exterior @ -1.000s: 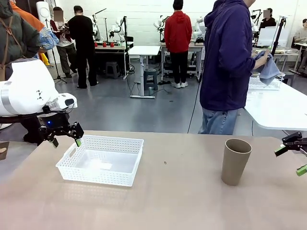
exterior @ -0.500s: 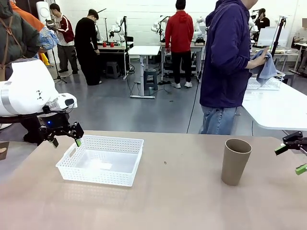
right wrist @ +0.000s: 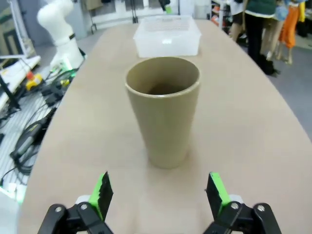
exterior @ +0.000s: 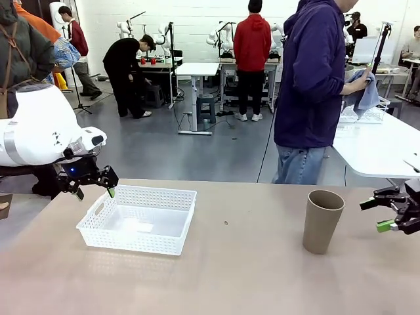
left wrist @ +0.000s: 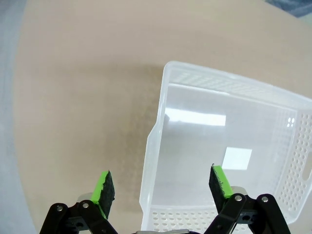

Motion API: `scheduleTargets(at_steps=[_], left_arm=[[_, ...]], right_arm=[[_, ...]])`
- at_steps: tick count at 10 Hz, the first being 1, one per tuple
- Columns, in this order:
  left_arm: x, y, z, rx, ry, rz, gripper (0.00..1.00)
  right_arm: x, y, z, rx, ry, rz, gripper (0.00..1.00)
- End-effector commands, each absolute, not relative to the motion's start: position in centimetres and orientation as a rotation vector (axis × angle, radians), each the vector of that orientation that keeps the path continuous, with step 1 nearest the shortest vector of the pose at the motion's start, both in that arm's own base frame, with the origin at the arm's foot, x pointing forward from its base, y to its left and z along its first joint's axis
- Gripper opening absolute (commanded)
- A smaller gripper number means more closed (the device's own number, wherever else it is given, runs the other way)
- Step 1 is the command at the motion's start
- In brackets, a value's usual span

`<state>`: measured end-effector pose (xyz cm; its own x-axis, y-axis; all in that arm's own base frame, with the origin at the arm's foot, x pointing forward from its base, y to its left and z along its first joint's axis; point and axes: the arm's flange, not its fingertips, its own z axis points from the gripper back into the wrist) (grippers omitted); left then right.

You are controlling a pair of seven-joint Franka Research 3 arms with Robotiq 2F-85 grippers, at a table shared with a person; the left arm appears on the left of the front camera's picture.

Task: Clean and organize the cups into the basket.
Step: Pick up the Organizing basket and move it to the center of the table, then pick up the Reusable plastic cup from the right side of the table and place it inside the Organizing basket.

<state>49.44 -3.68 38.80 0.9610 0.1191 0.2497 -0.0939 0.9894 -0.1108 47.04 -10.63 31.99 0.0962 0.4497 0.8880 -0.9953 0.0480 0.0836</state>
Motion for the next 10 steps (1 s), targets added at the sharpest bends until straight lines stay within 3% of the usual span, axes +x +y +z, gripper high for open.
scheduleTargets(at_steps=[1, 4, 10], left_arm=[[48.1, -4.7, 38.1, -0.052, -0.301, 0.130, 1.00], [47.8, -5.3, 37.3, 0.022, -0.268, 0.191, 1.00], [48.4, -5.0, 35.1, -0.003, -0.162, 0.254, 1.00]], right_arm=[[48.4, -10.8, 31.4, 0.884, -0.835, 1.282, 1.00], [49.5, -10.4, 28.4, 0.944, -0.814, 1.319, 1.00], [51.0, -7.7, 25.6, 1.017, -0.835, 1.289, 1.00]])
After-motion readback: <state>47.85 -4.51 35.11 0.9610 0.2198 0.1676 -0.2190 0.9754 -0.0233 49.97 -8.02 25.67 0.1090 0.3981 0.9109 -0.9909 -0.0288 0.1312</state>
